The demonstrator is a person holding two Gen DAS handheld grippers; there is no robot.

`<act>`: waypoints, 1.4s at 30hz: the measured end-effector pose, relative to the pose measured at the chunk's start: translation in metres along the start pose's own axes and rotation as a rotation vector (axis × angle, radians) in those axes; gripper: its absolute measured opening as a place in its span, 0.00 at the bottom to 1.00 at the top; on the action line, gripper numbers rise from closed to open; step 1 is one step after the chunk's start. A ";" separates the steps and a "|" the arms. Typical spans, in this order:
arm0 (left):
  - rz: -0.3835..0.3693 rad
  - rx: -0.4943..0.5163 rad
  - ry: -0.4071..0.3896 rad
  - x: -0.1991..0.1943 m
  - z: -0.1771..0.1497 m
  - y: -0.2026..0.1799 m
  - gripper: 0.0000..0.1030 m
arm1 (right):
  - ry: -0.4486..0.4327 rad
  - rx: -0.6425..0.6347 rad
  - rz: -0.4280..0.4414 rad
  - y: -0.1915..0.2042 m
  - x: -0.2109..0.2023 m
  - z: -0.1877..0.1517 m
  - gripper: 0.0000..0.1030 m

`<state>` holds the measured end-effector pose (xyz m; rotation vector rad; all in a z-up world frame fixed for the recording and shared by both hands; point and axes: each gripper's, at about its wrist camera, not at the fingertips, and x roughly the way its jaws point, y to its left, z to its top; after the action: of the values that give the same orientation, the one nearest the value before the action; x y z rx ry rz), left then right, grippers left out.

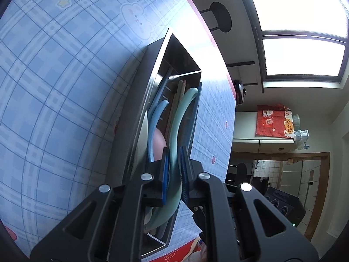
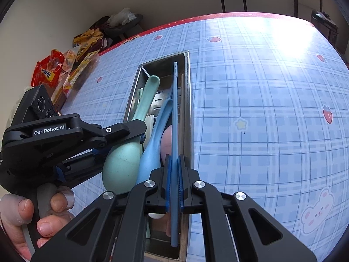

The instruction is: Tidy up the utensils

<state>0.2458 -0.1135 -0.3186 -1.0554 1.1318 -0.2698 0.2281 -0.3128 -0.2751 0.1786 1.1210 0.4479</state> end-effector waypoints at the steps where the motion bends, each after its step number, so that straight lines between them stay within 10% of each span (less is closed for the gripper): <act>1: 0.000 0.007 -0.002 0.000 0.001 -0.001 0.32 | 0.003 -0.002 -0.001 0.000 0.000 0.000 0.06; 7: -0.011 0.100 -0.037 -0.018 0.007 -0.023 0.50 | -0.035 0.008 0.007 0.003 -0.020 0.000 0.16; 18: 0.154 0.366 -0.181 -0.099 0.012 -0.066 0.90 | -0.164 -0.023 -0.046 0.021 -0.095 0.010 0.93; 29: 0.394 0.735 -0.321 -0.209 -0.027 -0.098 0.94 | -0.269 -0.197 -0.124 0.091 -0.171 0.002 0.94; 42: 0.412 0.875 -0.374 -0.296 -0.078 -0.106 0.94 | -0.318 -0.092 -0.101 0.130 -0.214 -0.027 0.94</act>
<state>0.0800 -0.0173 -0.0579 -0.0790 0.7354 -0.1934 0.0941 -0.2907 -0.0630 0.1075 0.7927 0.3651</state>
